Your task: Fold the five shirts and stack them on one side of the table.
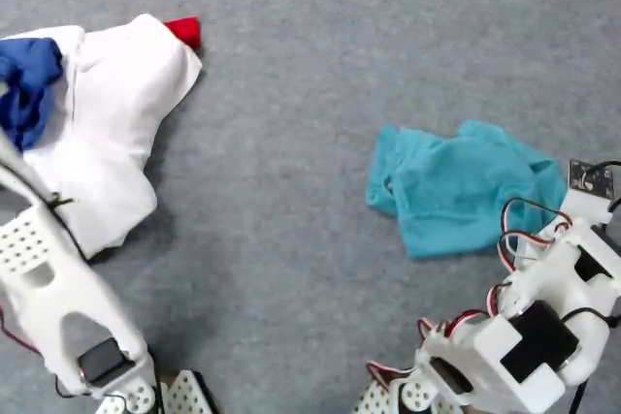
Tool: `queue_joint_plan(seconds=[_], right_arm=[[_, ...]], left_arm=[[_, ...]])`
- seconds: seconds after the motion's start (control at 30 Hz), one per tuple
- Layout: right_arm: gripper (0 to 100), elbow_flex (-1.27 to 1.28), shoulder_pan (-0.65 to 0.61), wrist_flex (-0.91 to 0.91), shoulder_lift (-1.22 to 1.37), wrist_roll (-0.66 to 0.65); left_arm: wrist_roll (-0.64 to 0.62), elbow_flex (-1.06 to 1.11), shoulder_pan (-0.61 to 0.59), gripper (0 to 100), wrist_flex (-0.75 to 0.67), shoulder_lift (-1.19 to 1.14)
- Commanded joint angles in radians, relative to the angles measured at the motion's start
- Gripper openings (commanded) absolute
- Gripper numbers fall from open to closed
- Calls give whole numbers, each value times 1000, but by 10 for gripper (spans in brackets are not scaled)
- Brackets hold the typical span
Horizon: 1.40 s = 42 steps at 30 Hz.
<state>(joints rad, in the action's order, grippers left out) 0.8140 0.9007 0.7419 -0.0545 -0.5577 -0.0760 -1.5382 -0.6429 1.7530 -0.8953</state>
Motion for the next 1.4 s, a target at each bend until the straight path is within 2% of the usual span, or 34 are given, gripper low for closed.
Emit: queue_joint_plan(seconds=[0.0, 0.13, 0.23, 0.33, 0.4, 0.5, 0.6, 0.77, 0.87, 1.03, 1.17, 1.37], right_arm=[[14, 4, -28, -18, -4, 11], [14, 4, -28, -18, -4, 11], [14, 4, -28, -18, -4, 11], [14, 4, -28, -18, -4, 11], [14, 4, -28, -18, -4, 9], [14, 4, -28, -18, -4, 8], [14, 4, -28, -18, -4, 6], [14, 4, -28, -18, -4, 6], [14, 4, -28, -17, -4, 5], [14, 4, -28, -14, -8, 6], [14, -2, -68, 5, -12, 3], [14, -127, -239, 267, -180, 2]], left_arm=[[5, 107, 156, 219, 9, 87], [-23, 325, 315, 221, -21, 60], [-204, 449, 332, 221, -127, -11], [-269, 524, 326, 215, -184, -100], [-302, 518, 294, 177, -178, -143], [-311, 455, 211, 19, -164, -153], [-315, 366, 108, 39, -127, -149], [-304, 38, -79, 29, -11, -149], [-242, -145, -183, 29, 5, -147], [-181, -102, -266, 29, 8, -61], [-137, -113, -274, 61, 9, -6], [-123, -24, -254, 195, 11, 172]])
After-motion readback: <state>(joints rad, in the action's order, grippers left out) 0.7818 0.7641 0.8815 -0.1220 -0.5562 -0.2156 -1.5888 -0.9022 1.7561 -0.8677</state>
